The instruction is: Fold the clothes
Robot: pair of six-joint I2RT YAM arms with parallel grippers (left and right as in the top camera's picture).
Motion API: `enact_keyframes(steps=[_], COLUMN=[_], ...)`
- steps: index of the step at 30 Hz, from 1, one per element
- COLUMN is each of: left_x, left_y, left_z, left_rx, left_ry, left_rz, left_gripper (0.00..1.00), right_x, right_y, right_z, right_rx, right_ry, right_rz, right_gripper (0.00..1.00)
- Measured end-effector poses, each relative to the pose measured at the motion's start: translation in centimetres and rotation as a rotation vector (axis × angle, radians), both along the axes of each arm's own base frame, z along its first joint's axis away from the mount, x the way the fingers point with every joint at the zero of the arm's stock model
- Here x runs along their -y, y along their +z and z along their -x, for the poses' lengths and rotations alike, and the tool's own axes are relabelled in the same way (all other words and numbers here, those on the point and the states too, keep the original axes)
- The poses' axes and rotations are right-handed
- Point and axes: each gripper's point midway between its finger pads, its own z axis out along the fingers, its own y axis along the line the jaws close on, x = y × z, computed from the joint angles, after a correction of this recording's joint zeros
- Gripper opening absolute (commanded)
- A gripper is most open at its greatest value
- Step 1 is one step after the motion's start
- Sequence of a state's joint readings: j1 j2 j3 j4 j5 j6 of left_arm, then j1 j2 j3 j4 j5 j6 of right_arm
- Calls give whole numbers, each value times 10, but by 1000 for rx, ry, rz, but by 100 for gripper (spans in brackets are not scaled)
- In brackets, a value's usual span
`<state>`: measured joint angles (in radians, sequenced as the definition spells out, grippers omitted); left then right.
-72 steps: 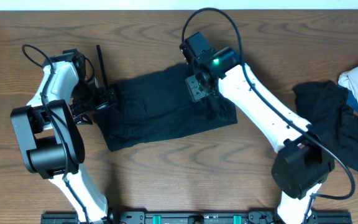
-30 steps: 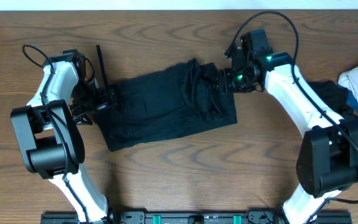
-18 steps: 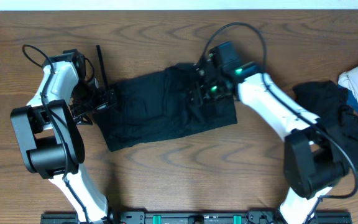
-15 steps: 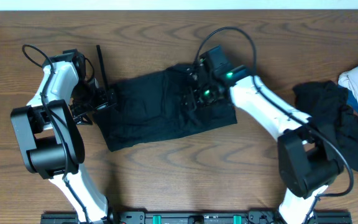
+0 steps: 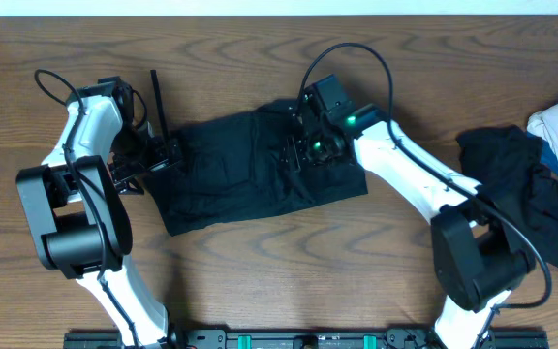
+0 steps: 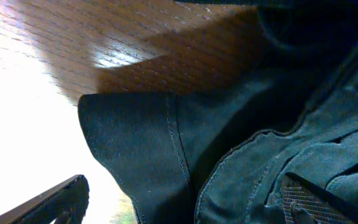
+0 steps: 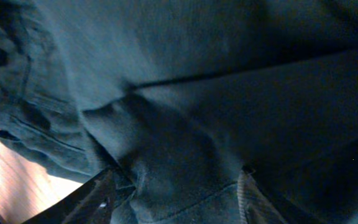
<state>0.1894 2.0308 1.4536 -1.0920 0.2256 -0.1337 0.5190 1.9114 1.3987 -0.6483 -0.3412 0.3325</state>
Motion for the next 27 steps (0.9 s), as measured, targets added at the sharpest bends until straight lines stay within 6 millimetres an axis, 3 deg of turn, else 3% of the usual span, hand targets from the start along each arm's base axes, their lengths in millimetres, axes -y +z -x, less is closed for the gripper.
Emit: enact_keyframes(steps=[4,10,16,21,27], left_x=[-1,-3,-13,-20,-14], left_y=[11,47,55,52,31], left_z=[-5,-11,-3,4,22], left_rx=[43,155,144,132,105], left_ry=[0,1,64,131,177], left_rz=[-8,-29,-21,50,164], left_gripper=[98,98,98,98,98], right_x=[0,1,6,23,60], right_y=[4,-34,-30,-9,37], right_z=[-3,0,-2,-11,-28], right_rx=[25,-46,-49,-22,71], right_ry=[9,13,0,-43,-114], right_rz=[-2,38,35,22,-5], right_gripper=[63,64,69,74,82])
